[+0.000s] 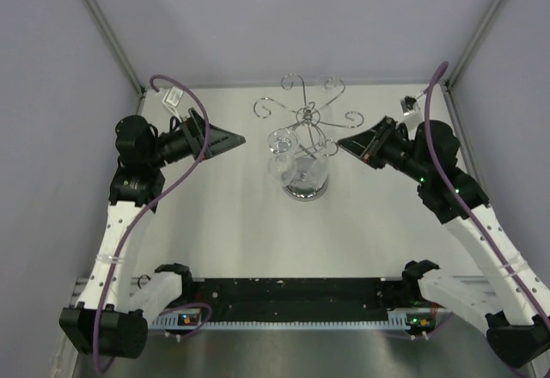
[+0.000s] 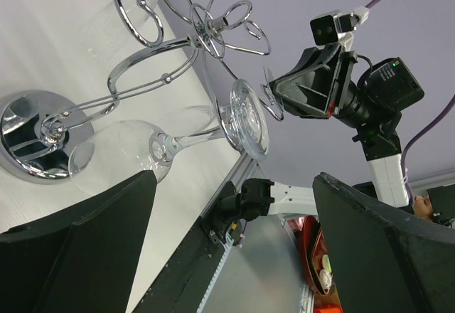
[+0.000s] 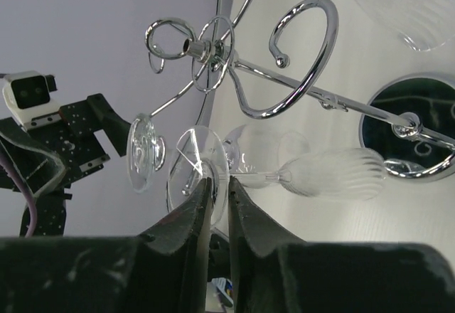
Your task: Take the wine glass off the wine glass rack
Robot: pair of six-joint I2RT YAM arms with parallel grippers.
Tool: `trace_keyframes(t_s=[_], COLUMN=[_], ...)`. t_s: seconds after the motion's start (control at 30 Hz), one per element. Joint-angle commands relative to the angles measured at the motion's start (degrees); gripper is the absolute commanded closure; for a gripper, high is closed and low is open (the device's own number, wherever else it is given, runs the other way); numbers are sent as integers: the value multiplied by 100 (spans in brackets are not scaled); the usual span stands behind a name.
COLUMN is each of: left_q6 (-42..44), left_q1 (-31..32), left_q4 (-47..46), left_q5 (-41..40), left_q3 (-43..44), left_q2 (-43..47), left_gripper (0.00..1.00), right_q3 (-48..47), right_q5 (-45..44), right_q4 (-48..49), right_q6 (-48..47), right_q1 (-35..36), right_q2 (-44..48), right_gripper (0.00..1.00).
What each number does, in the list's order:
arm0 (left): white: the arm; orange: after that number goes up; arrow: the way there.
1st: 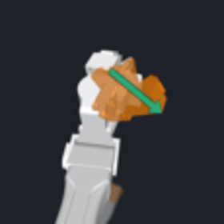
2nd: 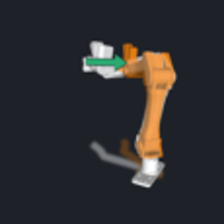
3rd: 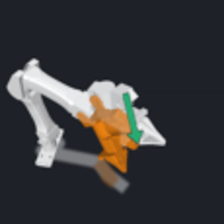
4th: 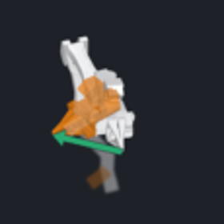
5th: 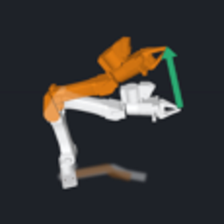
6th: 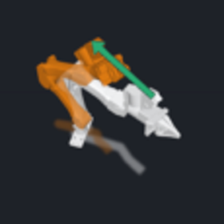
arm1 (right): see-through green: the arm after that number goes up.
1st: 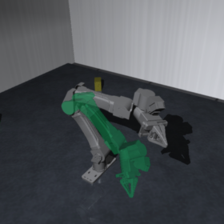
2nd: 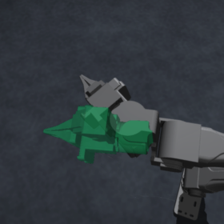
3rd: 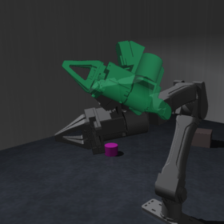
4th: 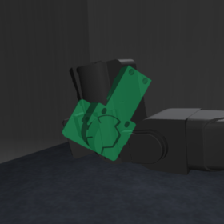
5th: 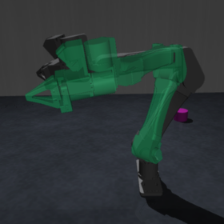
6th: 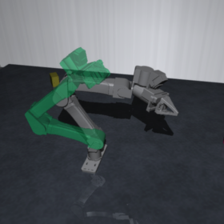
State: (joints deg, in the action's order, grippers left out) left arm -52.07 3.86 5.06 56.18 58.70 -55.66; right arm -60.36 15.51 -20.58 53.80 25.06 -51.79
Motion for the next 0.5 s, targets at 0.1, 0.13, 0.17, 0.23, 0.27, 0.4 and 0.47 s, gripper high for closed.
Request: trace_keyframes(t_s=[0.1, 0.13, 0.17, 0.23, 0.27, 0.4, 0.47], left_q6=[110, 110, 110, 118, 127, 127, 127], left_q1=[36, 36, 36, 36, 36, 36, 45], left_q4=[-216, -216, -225, -225, -225, -216, -216], left_q5=[112, 103, 95, 95, 95, 95, 94], left_q3=[-60, -69, -69, -78, -78, -78, -78], left_q2=[64, 55, 55, 64, 55, 46, 46], left_gripper=[2, 2, 2, 2, 2, 2, 2], right_q3=[15, 15, 15, 6, -2, -29, -37], right_q5=[-74, -92, -100, -118, -118, -118, -66], right_q4=[291, 291, 291, 291, 300, 300, 291], right_q6=[8, 16, 16, 34, 34, 104, 148], right_q1=[-45, -45, -45, -45, -45, -45, -36], right_q2=[169, 178, 178, 204, 213, 283, 327], right_gripper=[100, 100, 100, 100, 100, 100, 100])
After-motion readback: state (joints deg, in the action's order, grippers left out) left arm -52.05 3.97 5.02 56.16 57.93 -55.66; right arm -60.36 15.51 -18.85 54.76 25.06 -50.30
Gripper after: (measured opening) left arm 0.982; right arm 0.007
